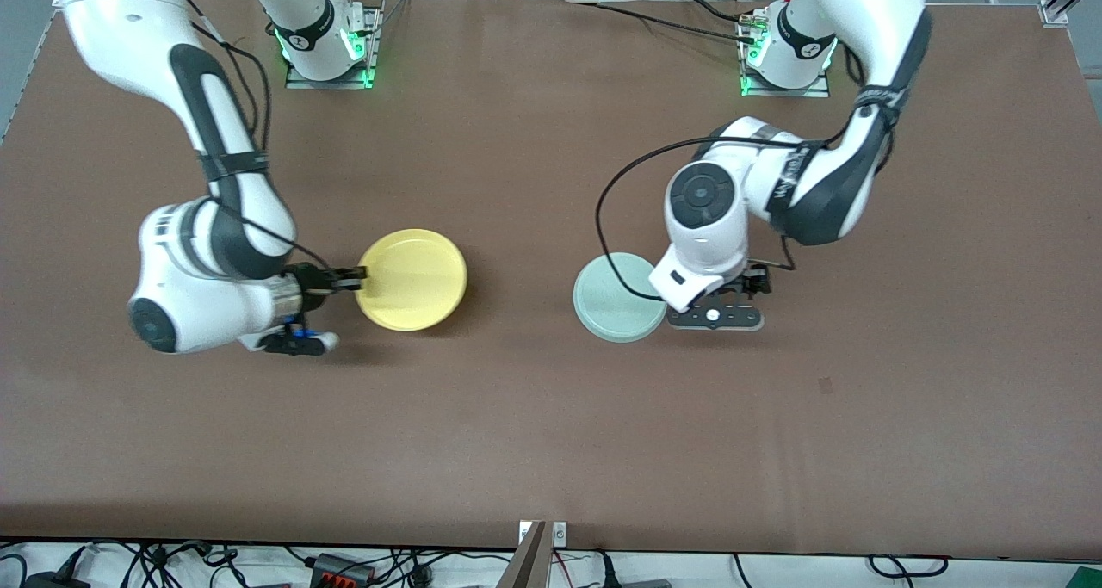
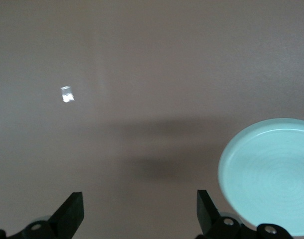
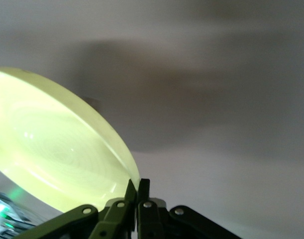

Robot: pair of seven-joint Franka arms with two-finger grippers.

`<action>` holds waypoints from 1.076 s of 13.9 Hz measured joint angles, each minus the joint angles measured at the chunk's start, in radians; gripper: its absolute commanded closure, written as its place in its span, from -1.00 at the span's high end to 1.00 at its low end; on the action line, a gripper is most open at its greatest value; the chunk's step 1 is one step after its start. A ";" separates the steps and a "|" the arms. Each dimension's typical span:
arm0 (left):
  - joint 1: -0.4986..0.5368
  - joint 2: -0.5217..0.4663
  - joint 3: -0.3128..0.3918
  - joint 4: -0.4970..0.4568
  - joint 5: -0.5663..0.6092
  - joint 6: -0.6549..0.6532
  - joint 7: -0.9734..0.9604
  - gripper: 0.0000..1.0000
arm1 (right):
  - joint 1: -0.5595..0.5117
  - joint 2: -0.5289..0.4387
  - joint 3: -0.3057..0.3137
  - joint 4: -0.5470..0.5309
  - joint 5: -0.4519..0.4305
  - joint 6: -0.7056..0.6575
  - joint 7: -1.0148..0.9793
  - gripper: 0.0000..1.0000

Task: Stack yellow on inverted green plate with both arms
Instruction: 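Carry the yellow plate toward the green plate while the left gripper withdraws, then lower the yellow plate onto the inverted green plate with the right gripper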

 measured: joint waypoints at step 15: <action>0.123 -0.465 0.295 -0.067 -0.416 -0.259 0.627 1.00 | 0.447 0.302 0.001 0.277 0.175 0.439 0.618 -1.00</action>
